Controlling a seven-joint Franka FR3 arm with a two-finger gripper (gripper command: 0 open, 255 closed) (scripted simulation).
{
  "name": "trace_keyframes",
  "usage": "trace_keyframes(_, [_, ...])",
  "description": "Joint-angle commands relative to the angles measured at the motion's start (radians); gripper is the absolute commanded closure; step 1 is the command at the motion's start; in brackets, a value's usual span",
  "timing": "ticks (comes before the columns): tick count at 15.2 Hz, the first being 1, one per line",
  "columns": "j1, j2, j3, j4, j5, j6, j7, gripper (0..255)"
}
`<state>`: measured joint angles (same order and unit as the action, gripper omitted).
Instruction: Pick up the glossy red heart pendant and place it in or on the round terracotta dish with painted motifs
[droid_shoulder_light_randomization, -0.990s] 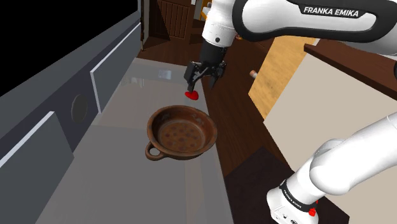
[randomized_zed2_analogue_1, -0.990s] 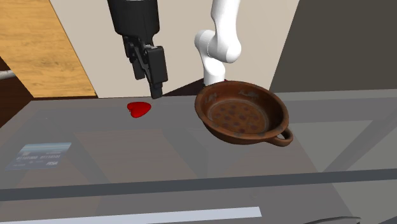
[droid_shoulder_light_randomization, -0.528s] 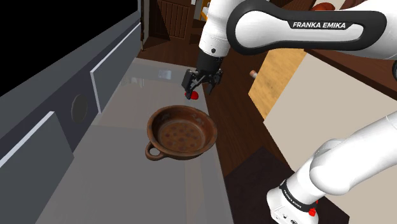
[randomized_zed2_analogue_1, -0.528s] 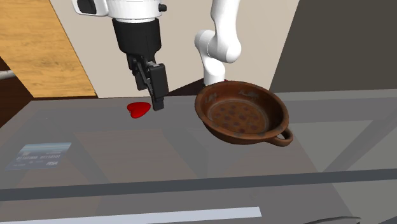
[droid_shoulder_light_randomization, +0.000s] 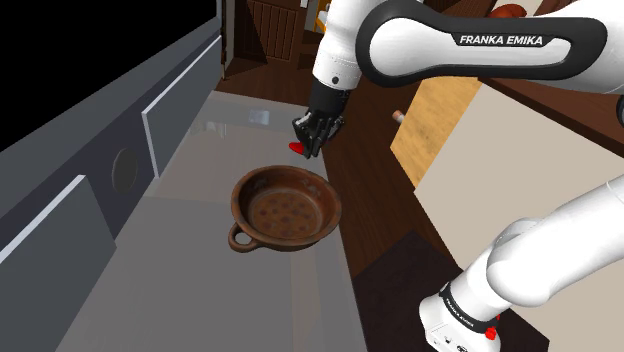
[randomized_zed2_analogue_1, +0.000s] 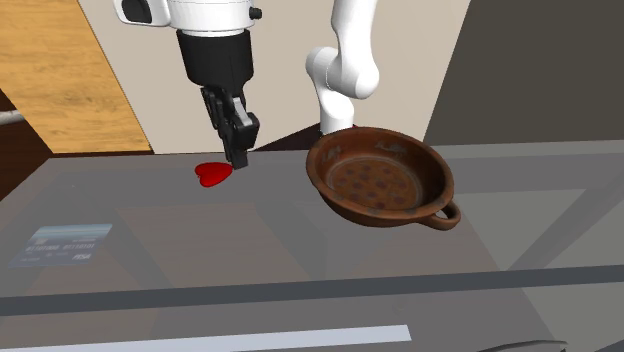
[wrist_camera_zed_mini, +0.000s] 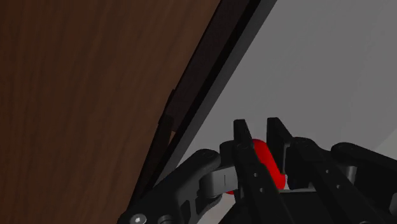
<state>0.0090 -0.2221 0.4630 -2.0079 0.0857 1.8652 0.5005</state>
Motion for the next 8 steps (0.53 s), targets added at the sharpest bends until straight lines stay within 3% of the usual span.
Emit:
trace_keyframes(1, [0.0, 0.0, 0.0, 0.0, 0.0, 0.0, 0.0, 255])
trace_keyframes(7, [0.0, 0.0, 0.0, 0.0, 0.0, 0.0, 0.0, 255])
trace_keyframes(8, [0.0, 0.0, 0.0, 0.0, 0.0, 0.0, 0.0, 0])
